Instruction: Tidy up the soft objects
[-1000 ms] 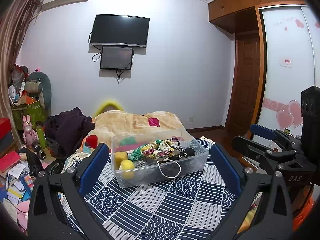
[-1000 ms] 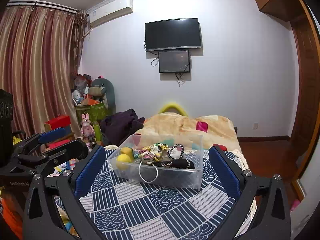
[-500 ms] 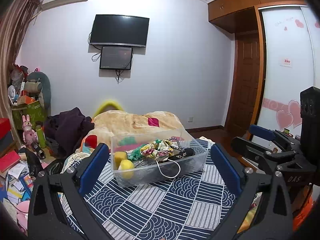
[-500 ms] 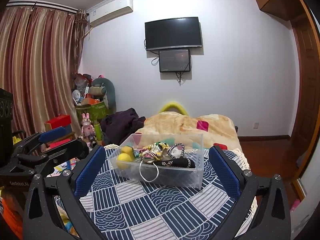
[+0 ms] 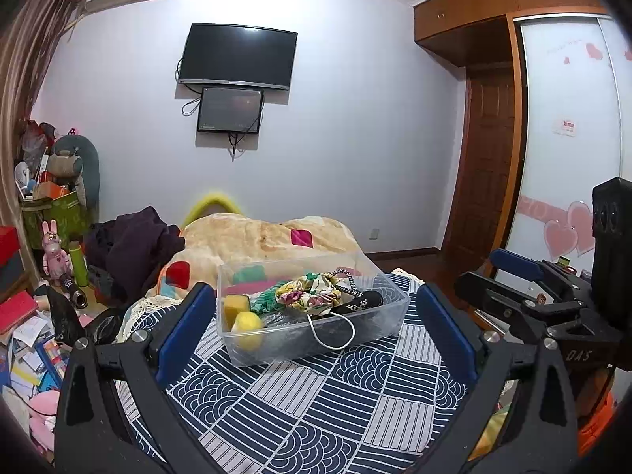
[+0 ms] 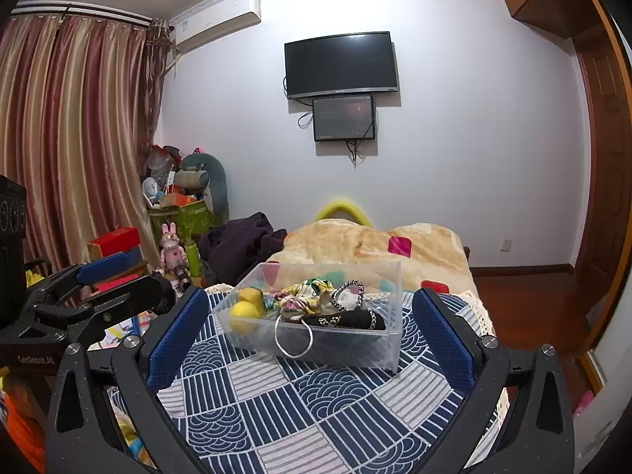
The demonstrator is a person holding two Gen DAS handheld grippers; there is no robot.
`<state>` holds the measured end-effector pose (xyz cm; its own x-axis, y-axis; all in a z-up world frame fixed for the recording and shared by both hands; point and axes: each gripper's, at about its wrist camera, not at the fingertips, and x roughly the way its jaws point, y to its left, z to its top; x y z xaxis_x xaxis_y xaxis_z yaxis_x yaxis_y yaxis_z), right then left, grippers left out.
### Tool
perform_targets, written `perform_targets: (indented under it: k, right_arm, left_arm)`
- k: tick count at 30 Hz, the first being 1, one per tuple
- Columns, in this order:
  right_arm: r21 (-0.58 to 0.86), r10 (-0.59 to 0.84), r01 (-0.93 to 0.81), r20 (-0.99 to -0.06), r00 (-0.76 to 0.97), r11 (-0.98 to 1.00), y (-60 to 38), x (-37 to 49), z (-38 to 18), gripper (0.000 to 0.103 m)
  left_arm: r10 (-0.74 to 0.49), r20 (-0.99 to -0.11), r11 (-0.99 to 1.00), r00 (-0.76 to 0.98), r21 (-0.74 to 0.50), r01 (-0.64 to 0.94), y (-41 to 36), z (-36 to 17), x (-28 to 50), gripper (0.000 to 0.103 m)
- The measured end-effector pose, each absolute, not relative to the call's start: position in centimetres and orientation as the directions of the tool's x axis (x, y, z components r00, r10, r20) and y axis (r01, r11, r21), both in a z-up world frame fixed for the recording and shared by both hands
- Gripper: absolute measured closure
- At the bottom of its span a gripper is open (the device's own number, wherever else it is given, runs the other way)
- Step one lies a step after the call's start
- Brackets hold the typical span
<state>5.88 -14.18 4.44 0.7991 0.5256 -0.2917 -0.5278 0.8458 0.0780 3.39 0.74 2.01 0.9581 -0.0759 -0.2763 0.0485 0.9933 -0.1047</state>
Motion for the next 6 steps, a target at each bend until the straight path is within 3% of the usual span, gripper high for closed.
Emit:
perform_targets:
  k: [6]
  right_arm:
    - [0.08, 0.52, -0.523, -0.301, 0.799, 0.849, -13.98, 5.78, 4.14, 0.0]
  left_arm:
    - [-0.075, -0.282, 0.993, 0.956, -0.104, 0.048, 0.74, 1.96, 3.46, 0.0]
